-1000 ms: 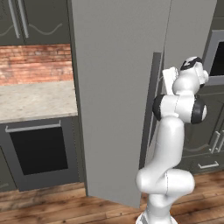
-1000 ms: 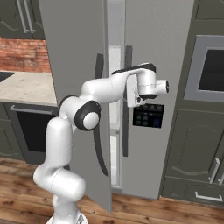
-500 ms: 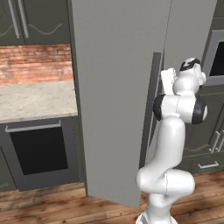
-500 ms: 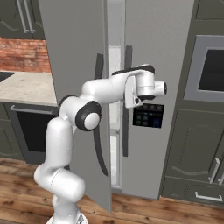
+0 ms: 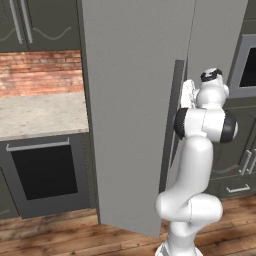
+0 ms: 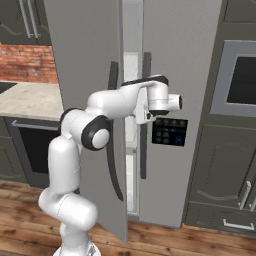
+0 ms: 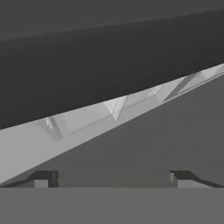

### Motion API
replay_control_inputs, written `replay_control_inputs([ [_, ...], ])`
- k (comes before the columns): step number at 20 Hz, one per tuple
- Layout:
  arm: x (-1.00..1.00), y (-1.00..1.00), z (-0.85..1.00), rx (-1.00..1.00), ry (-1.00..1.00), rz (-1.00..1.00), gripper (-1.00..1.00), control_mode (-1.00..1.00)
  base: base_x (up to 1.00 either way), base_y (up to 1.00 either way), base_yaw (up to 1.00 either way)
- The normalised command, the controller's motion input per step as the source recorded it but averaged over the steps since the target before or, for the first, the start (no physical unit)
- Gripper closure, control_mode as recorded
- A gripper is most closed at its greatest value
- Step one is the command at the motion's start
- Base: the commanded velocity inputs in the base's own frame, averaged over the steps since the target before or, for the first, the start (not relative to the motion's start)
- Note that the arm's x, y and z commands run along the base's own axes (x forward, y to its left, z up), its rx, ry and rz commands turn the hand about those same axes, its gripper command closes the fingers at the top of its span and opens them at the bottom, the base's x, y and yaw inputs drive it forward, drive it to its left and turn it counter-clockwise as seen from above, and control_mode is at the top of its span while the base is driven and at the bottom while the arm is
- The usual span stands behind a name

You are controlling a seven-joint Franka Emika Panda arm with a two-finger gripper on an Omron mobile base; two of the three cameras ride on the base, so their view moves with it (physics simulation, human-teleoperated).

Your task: Retrieve the sausage and cheese from the fridge and place them on the cutting board on the counter.

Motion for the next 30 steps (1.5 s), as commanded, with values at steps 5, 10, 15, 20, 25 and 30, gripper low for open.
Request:
replay_control_inputs([
  [5, 0.02, 0.35, 0.0, 0.0, 0.0, -0.02, -1.0, -1.0, 0.0, 0.0, 0.0],
  [10, -0.14, 0.32, 0.0, 0.02, 0.0, -0.01, -1.0, -1.0, 0.0, 0.0, 0.0],
  [15, -0.65, 0.2, 0.0, 0.03, -0.01, 0.0, -1.0, -1.0, 0.0, 0.0, 0.0],
  [20, -0.73, 0.17, 0.0, 0.03, -0.02, 0.0, -1.0, -1.0, 0.0, 0.0, 0.0],
  [25, -0.59, 0.24, 0.02, 0.03, -0.01, 0.0, -1.0, -1.0, 0.0, 0.0, 0.0],
  [30, -0.79, 0.29, 0.02, 0.05, 0.0, 0.0, -1.0, -1.0, 0.0, 0.0, 0.0],
])
